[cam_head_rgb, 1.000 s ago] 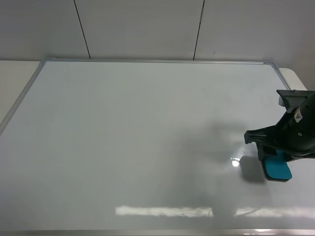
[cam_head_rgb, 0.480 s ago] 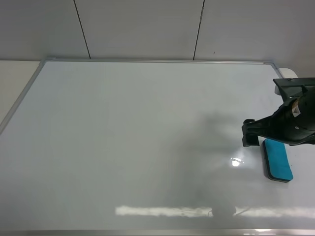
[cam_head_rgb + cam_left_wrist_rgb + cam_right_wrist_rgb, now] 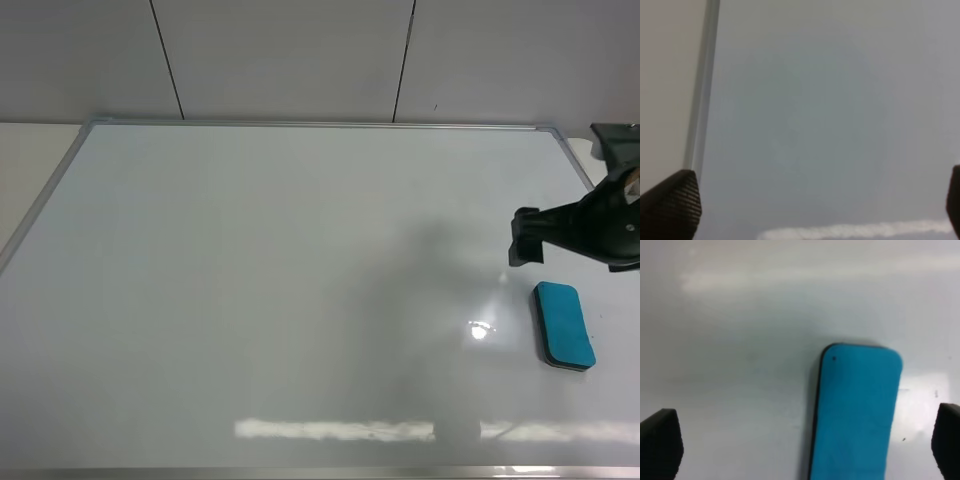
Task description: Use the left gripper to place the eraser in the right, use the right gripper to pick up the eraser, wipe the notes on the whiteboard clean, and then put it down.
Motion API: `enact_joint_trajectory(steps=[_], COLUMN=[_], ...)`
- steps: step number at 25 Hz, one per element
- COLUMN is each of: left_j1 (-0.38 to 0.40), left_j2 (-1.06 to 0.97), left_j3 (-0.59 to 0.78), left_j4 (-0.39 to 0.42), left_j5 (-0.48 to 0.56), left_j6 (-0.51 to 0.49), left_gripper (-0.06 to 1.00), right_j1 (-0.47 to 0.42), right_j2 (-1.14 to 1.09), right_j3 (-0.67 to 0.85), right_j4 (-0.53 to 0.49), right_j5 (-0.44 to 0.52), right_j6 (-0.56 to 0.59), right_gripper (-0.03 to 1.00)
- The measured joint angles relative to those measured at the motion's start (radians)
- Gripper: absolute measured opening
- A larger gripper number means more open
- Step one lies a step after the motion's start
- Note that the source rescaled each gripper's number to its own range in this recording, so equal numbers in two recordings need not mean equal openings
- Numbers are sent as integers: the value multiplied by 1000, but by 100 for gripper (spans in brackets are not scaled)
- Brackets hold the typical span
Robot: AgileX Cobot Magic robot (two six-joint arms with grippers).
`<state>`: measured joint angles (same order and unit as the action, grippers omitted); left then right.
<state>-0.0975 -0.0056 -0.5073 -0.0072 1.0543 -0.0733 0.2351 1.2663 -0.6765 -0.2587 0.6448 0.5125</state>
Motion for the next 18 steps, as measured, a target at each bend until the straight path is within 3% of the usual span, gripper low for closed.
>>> enact_joint_trajectory(steps=[5, 10, 13, 18], left_j1=[0, 0, 0, 0], left_j2=[0, 0, 0, 0], left_j3=[0, 0, 0, 0], left_j4=[0, 0, 0, 0], left_j5=[0, 0, 0, 0], left_j6=[0, 0, 0, 0], left_gripper=[100, 100, 100, 100], right_j1=[-151, -338, -386, -394], right_j2=[-240, -555, -753, -1063], right_j3=[-67, -71, -71, -38], right_j4=[-40, -3, 94, 200], right_j5=[82, 219, 288, 382], right_j6=[-2, -73, -153, -249], right_gripper=[100, 100, 100, 100])
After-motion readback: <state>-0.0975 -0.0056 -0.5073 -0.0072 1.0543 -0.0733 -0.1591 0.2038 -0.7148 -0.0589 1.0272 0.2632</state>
